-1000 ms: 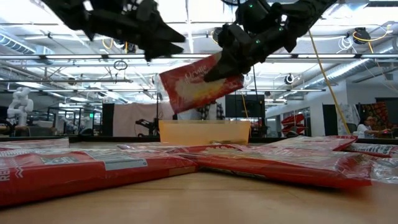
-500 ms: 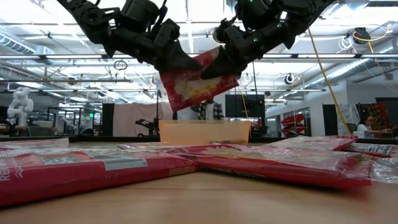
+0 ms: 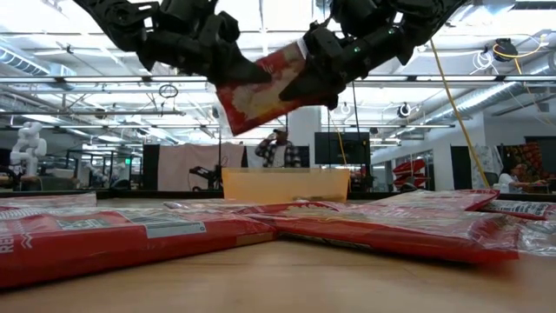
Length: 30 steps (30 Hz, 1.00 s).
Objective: Sort popcorn bags into baskets
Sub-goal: Put the popcorn pack into the orange bin
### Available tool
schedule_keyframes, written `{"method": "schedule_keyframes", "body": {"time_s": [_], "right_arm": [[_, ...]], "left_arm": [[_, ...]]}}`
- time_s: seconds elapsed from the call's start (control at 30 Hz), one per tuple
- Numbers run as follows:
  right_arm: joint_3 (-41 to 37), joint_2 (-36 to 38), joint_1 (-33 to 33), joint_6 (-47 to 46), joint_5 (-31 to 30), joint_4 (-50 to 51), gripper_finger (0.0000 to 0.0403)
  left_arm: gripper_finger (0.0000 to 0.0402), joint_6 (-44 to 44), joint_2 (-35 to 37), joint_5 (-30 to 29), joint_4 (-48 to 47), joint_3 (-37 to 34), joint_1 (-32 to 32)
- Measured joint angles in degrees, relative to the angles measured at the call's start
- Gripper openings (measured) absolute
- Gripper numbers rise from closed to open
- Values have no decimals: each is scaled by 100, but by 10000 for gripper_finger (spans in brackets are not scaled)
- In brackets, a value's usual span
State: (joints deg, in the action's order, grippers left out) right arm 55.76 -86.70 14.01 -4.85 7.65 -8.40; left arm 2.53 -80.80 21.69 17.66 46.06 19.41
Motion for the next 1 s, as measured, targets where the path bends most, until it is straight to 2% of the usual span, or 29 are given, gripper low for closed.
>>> {"method": "schedule_keyframes", "body": {"time_s": [0.17,0.3,0.43,0.6,0.73,1.0], "right_arm": [[-229,308,16,64,-85,-22,193],[-547,666,58,112,-326,-176,213],[-1079,935,61,123,-464,-1126,217],[-1854,964,-46,48,-447,-3253,216],[-2131,739,-76,-189,-457,-4632,216],[-1683,199,-100,110,-465,-5052,215]], "left_arm": [[18,131,417,163,-122,0,229],[19,168,679,228,-46,-67,434],[17,-52,677,228,1147,-410,530],[21,-630,319,192,3561,-1092,463],[19,-933,-64,-19,4770,-1335,304],[22,-1276,-781,-570,6225,-1198,-8]]}}
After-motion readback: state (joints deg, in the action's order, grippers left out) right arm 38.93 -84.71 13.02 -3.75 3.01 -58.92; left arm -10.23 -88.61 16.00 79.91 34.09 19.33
